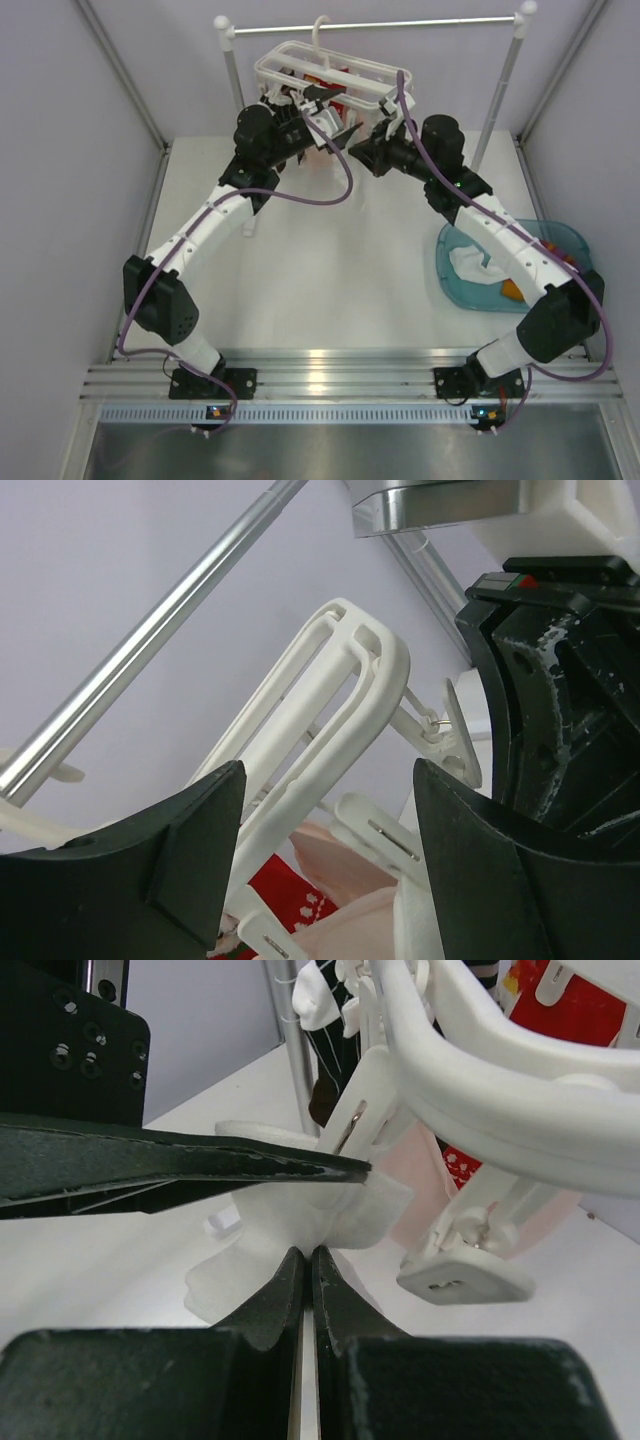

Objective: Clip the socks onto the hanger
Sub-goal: Open the clamp at the hanger.

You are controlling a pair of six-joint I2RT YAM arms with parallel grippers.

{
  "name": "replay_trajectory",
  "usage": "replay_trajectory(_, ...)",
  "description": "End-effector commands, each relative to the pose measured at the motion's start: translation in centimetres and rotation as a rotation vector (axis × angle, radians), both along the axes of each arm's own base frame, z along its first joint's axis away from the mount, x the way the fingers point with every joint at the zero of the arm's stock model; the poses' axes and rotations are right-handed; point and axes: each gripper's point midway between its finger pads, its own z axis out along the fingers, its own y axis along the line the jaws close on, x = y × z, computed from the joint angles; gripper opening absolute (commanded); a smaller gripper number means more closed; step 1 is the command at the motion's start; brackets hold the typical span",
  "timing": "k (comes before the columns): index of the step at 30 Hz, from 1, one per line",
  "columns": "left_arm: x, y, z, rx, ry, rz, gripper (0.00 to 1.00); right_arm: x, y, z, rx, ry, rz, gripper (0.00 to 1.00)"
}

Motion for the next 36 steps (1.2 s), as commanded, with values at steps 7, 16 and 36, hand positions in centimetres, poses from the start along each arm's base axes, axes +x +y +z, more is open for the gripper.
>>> replay_trajectory(7, 0.9, -0.6, 1.7, -0.011, -0.172, 0.082, 0.44, -1.6, 0.7, 2.1, 0.039, -0.032, 0.035, 0.0)
replay_trajectory(16, 0.8, -0.3, 1.6, -0.015, -0.189, 0.096, 0.16, -1.6, -1.7, 2.1, -0.005, -0.047, -0.044, 0.41)
replay_trajectory(36, -1.8, -0.4, 1.4, -0.053, -0.164, -0.002, 0.07, -1.3, -5.5, 6.1, 0.078, -0.314, 0.042, 0.56)
